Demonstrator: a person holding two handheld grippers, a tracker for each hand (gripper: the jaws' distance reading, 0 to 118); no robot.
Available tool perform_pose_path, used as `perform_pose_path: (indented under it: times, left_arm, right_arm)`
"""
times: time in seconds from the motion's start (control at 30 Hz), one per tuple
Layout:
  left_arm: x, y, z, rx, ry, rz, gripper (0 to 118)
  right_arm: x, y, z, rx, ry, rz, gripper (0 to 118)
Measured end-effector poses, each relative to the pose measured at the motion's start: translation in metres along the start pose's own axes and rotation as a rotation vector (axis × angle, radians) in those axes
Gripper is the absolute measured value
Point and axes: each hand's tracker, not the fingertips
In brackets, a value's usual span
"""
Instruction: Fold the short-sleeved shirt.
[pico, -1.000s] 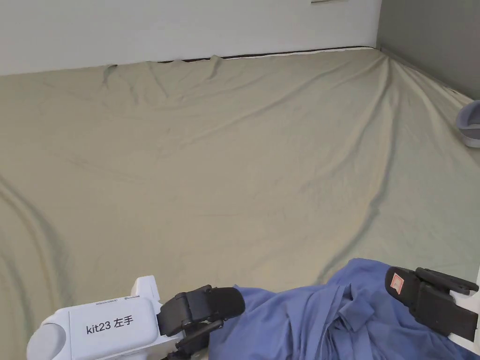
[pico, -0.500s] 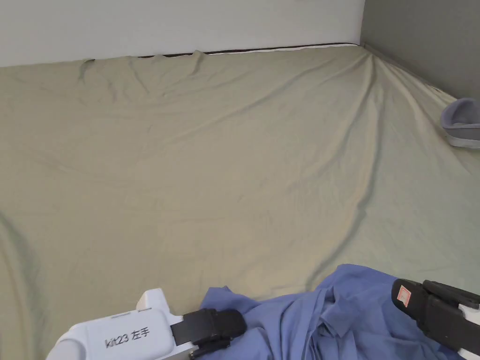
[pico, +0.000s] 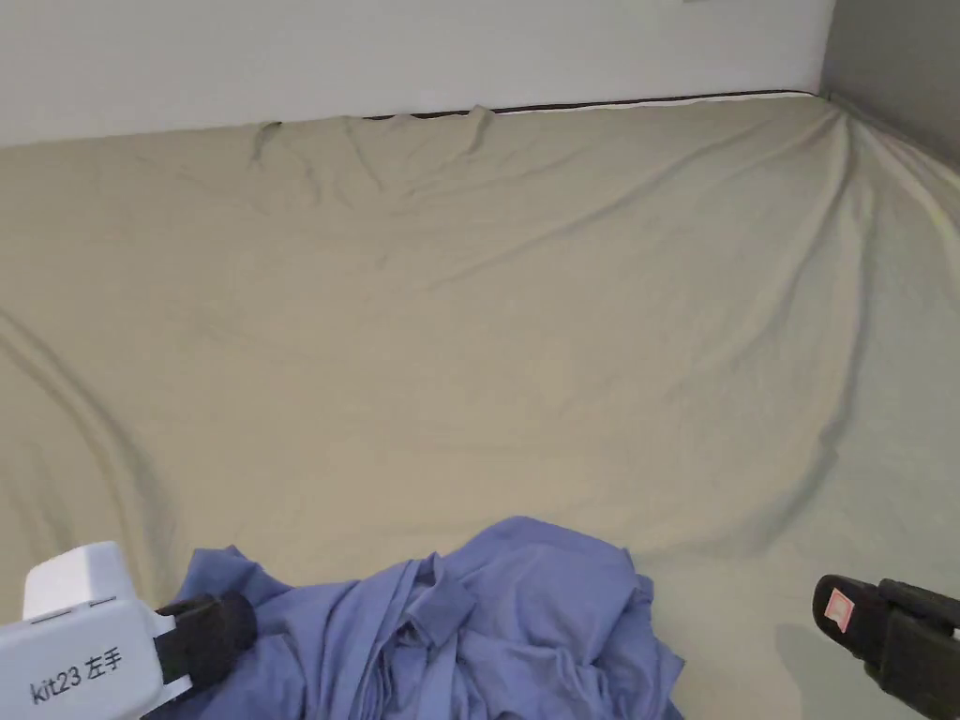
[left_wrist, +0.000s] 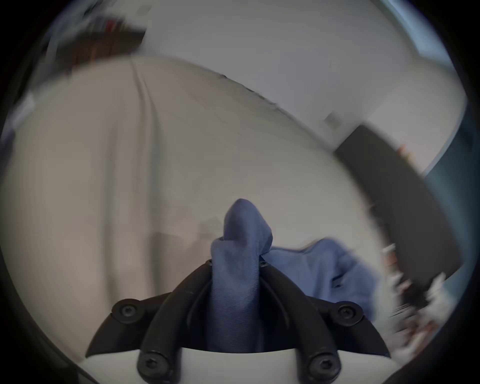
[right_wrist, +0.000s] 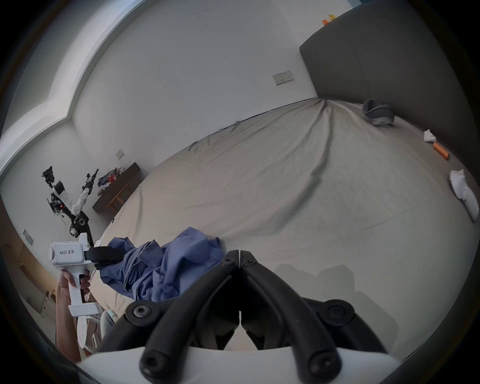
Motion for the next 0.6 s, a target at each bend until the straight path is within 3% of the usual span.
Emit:
perform_pose_path:
  times: [0.07,0.13,0.23,0.33,0.6]
  left_arm:
    - [0.017,-0.006,0.005,0.000,0.023,-0.084,13]
    - [0.034,-0.004,0.015,0.066,-0.090,0.012,13]
    - [0.076,-0.008,0.028,0.117,-0.223,-0.067,13]
    - [0.119,-0.015,0.015,0.082,-0.241,-0.176,13]
    - [0.202,-0.037,-0.033,-0.028,-0.349,-0.224,15]
  right_arm:
    - [-0.006,-0.004,-0.004,-0.021,0.022,0.011,0]
    - [-0.010,-0.008,-0.005,-0.037,0.031,0.021,0]
    - [-0.013,-0.011,-0.005,-0.050,0.032,0.025,0]
    - [-0.009,-0.014,-0.001,-0.049,0.027,0.023,0]
    - [-0.010,-0.012,0.023,-0.017,0.020,0.045,0]
